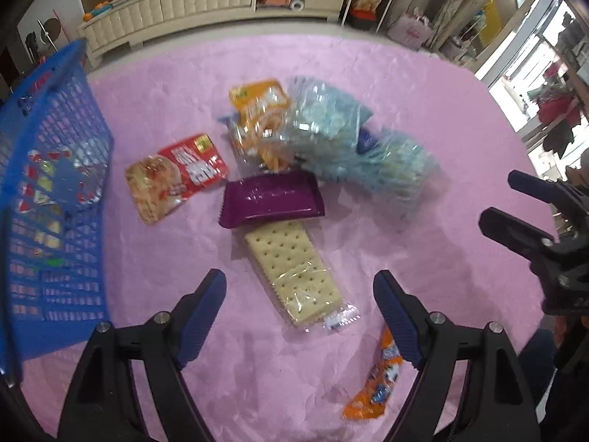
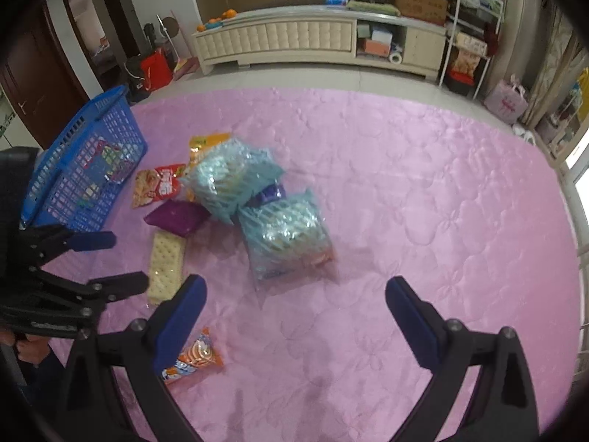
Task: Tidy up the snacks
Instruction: 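Move both tools back over the remaining snack pile, then grasp the plain cracker pack with the left tool while the right tool grasps a light-blue pack, then lower both held packs into the blue basket and open both tools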
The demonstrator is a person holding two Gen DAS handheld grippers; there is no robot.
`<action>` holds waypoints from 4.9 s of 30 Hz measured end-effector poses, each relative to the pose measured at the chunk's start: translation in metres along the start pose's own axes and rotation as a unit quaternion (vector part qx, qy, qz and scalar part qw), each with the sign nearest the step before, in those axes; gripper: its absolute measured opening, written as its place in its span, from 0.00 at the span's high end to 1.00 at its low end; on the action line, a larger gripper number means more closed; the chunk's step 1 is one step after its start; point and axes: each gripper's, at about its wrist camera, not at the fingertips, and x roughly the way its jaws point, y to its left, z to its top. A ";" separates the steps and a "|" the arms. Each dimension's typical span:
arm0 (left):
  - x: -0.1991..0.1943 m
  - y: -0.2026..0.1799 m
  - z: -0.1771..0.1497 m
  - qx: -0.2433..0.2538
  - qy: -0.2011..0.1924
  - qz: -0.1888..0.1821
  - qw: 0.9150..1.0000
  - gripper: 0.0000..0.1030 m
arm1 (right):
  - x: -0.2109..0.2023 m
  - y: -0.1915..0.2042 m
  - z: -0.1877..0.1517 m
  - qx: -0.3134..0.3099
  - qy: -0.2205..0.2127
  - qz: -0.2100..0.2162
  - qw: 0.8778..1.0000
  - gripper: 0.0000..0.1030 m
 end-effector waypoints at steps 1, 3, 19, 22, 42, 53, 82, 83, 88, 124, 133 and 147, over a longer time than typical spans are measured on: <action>0.007 -0.001 0.001 -0.001 0.006 0.004 1.000 0.21 | 0.004 -0.003 -0.002 0.004 0.003 0.001 1.000 0.04; 0.020 -0.002 0.003 -0.008 0.018 0.007 1.000 0.22 | 0.012 -0.008 -0.004 0.011 0.007 -0.001 1.000 0.04; 0.051 -0.018 0.018 -0.008 0.041 0.051 0.998 0.48 | 0.029 -0.029 -0.018 0.039 0.028 0.020 0.999 0.13; 0.047 -0.013 0.015 -0.018 0.039 0.038 0.998 0.52 | 0.030 -0.025 -0.016 0.036 0.027 0.017 0.999 0.14; -0.039 0.008 0.016 0.013 -0.046 -0.001 0.999 0.57 | 0.056 0.007 0.028 -0.062 0.048 0.004 0.997 0.14; -0.019 0.011 0.021 0.016 -0.036 -0.008 0.999 0.57 | 0.088 0.001 0.033 -0.078 0.071 0.002 0.994 0.28; -0.190 0.087 -0.030 0.002 -0.167 -0.029 0.986 0.57 | -0.063 0.137 0.047 -0.097 -0.043 0.032 0.994 0.35; -0.194 0.097 -0.031 -0.001 -0.170 -0.022 0.985 0.57 | -0.065 0.149 0.050 -0.100 -0.047 0.042 0.993 0.35; -0.206 0.136 -0.032 -0.016 -0.177 -0.004 0.984 0.57 | -0.068 0.192 0.060 -0.121 -0.059 0.067 0.989 0.35; -0.190 0.251 -0.045 -0.082 -0.148 0.013 0.985 0.57 | 0.009 0.327 0.067 -0.227 -0.012 0.020 0.974 0.14; -0.192 0.233 -0.039 -0.064 -0.148 0.013 0.987 0.57 | -0.007 0.296 0.070 -0.181 -0.017 0.006 0.983 0.14; -0.155 0.204 -0.011 -0.036 -0.124 -0.013 0.992 0.57 | -0.004 0.256 0.070 -0.133 -0.007 -0.014 0.991 0.14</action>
